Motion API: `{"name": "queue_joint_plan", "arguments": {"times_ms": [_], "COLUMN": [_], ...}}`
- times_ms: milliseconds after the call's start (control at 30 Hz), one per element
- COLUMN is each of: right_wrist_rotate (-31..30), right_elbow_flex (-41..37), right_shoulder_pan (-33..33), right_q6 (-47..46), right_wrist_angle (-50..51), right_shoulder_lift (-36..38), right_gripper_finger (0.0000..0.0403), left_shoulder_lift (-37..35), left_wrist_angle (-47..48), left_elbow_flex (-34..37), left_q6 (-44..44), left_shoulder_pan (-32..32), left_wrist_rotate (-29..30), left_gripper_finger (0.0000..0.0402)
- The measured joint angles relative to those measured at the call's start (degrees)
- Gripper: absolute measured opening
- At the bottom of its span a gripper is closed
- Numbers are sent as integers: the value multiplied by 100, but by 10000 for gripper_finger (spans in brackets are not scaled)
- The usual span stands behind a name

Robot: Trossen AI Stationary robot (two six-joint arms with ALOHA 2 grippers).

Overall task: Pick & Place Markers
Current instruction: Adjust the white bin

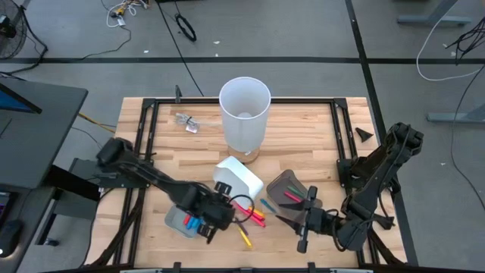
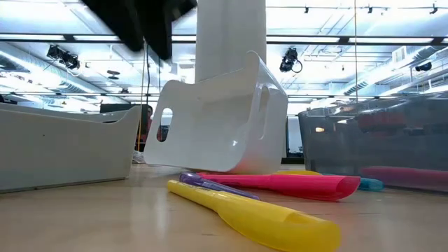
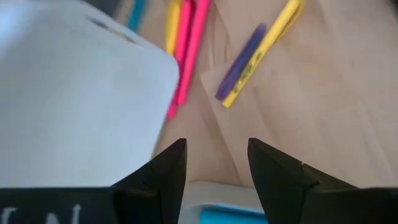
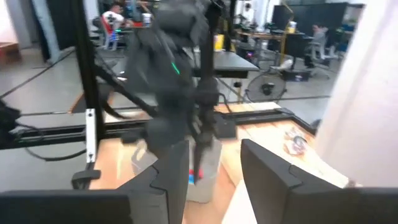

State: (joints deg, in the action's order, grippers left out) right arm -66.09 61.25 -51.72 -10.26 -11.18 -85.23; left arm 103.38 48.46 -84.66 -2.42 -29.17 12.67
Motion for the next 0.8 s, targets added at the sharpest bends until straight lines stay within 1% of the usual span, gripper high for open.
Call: {"name": "queue_joint_plan", "arguments": {"times_ms": [200,300,367,567,667,800], "right_wrist_rotate": [-65,142,239,269,255,241], "right_elbow_flex": [0,0,0,0,18,531], "right_shoulder_pan": [229,445,598,1029,1216,1442], "right_q6": [-275,-253,-234,263,561,930], "right_wrist_angle": [159,180,230,41,-198,-47], "right_shoulder_lift": [0,0,-4,-349,-592,-1096], "right_gripper_finger": [148,146,143,136,136,135], "left_shoulder_lift": [-848,-1222,-1504,-2422,-2879,-3404], "left_wrist_angle": [262,241,95,-547,-1079,-1694], "left_elbow_flex": [0,23,190,1205,1765,2388], "left_q6": [-270,-326,-310,-462,-488,-501], "left_shoulder_pan": [-386,-672,-879,-1333,-1477,-1615], "left_wrist_rotate": [717,1134,1356,1970,2274,2419], "left_gripper_finger": [177,177,177,177,177,177]}}
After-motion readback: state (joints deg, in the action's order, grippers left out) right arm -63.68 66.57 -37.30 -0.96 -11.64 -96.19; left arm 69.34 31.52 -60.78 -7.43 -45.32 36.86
